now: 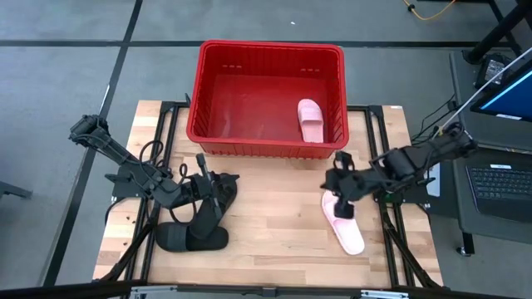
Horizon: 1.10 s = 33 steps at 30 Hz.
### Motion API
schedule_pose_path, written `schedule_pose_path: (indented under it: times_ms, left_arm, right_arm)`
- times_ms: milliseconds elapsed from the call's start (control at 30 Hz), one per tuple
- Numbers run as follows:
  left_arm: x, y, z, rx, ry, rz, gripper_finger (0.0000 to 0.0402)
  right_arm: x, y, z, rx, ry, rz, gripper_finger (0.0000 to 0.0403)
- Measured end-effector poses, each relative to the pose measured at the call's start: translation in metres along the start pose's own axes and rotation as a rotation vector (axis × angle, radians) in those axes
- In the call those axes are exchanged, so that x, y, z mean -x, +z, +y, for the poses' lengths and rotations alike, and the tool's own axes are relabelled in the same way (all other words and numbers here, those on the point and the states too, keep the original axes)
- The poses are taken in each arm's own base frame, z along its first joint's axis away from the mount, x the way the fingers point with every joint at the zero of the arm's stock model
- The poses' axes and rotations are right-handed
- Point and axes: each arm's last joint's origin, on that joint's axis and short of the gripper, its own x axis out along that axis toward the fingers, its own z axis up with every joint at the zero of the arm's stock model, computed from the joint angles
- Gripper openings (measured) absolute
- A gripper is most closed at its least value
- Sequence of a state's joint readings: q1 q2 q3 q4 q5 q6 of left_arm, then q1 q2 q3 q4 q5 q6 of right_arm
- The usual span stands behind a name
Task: Pick and place slides into bin
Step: Put the pink slide into the red container
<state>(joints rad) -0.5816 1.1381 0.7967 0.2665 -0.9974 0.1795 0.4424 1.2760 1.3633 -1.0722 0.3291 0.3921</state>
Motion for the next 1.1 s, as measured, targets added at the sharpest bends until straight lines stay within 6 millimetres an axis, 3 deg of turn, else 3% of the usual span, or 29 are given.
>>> schedule_pose_path:
  times_ms: [267, 433, 833, 933, 1100]
  left_arm:
    - [-0.005, -0.001, 0.003, 0.002, -0.002, 0.002, 0.0002]
    - [-0.007, -0.001, 0.004, 0.003, 0.005, 0.003, 0.0002]
    - [-0.006, -0.001, 0.004, 0.088, 0.004, 0.004, 0.0002]
    - [-0.006, -0.001, 0.004, 0.086, 0.003, 0.005, 0.0002]
    - [-0.006, -0.001, 0.004, 0.085, 0.003, 0.006, 0.0002]
  right_arm:
    - [0.001, -0.010, 0.013, 0.025, 0.200, 0.141, 0.0011]
    - [0.002, -0.019, 0.016, 0.073, 0.177, 0.211, 0.0004]
    - [0.021, -0.054, 0.056, 0.052, 0.042, 0.229, 0.0002]
    - [0.016, -0.066, 0.068, 0.050, 0.002, 0.223, 0.0002]
    - [-0.010, -0.100, 0.081, -0.010, -0.071, 0.327, 0.0008]
